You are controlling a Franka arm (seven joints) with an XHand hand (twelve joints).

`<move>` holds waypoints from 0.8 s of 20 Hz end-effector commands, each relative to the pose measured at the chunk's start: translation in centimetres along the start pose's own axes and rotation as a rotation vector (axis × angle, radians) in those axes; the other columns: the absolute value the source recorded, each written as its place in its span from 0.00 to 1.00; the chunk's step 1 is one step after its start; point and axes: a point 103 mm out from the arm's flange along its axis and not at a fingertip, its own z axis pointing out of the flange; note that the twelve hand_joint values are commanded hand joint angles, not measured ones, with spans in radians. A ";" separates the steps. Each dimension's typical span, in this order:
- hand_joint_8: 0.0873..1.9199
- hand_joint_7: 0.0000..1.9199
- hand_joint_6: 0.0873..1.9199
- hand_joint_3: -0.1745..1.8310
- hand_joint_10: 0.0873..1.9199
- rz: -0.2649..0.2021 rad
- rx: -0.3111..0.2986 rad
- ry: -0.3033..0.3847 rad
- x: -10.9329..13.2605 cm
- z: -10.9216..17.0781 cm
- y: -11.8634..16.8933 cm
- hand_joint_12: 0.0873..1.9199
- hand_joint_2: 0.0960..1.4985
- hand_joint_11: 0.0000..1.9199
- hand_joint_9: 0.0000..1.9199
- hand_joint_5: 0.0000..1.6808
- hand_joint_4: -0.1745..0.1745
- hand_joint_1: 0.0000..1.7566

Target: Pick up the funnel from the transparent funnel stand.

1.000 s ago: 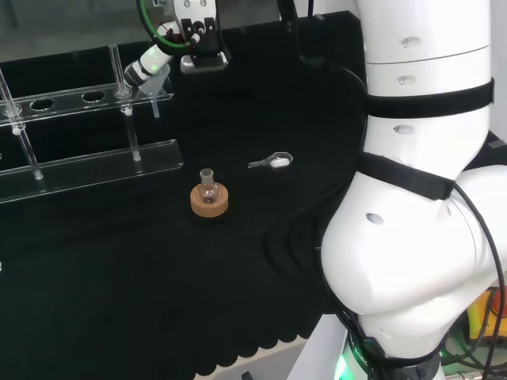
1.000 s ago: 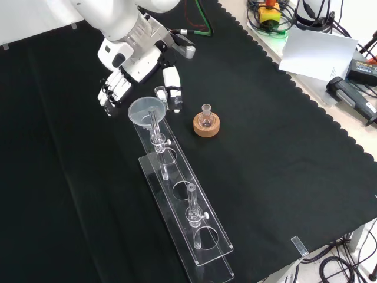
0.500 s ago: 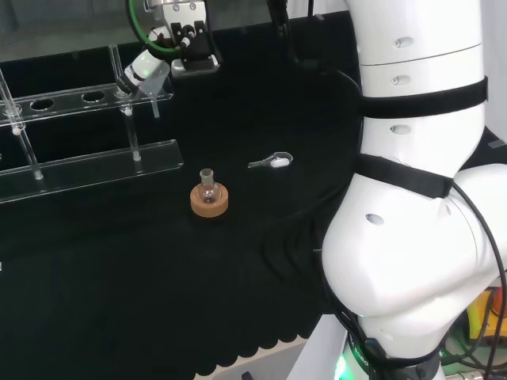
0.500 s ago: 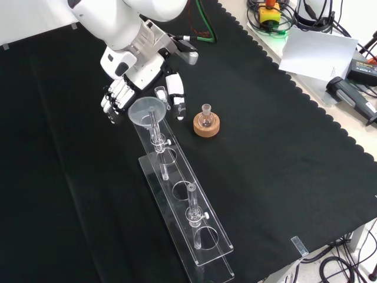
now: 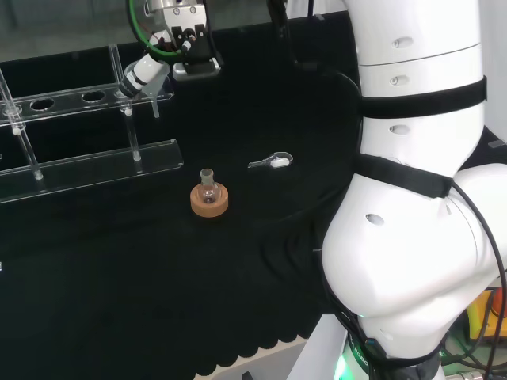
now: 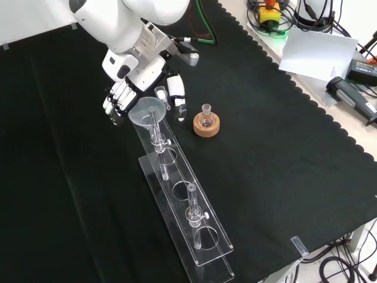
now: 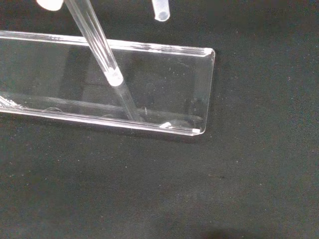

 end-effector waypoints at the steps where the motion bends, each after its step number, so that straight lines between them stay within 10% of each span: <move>1: 0.03 0.07 0.00 0.10 0.03 -0.009 -0.037 -0.005 -0.8 -0.1 -0.1 0.00 0.43 0.00 0.02 0.00 0.20 0.24; 16: 0.22 0.09 0.00 0.10 0.30 -0.007 -0.090 0.002 -0.8 -0.3 -0.1 0.00 0.45 0.00 0.00 0.00 0.26 0.28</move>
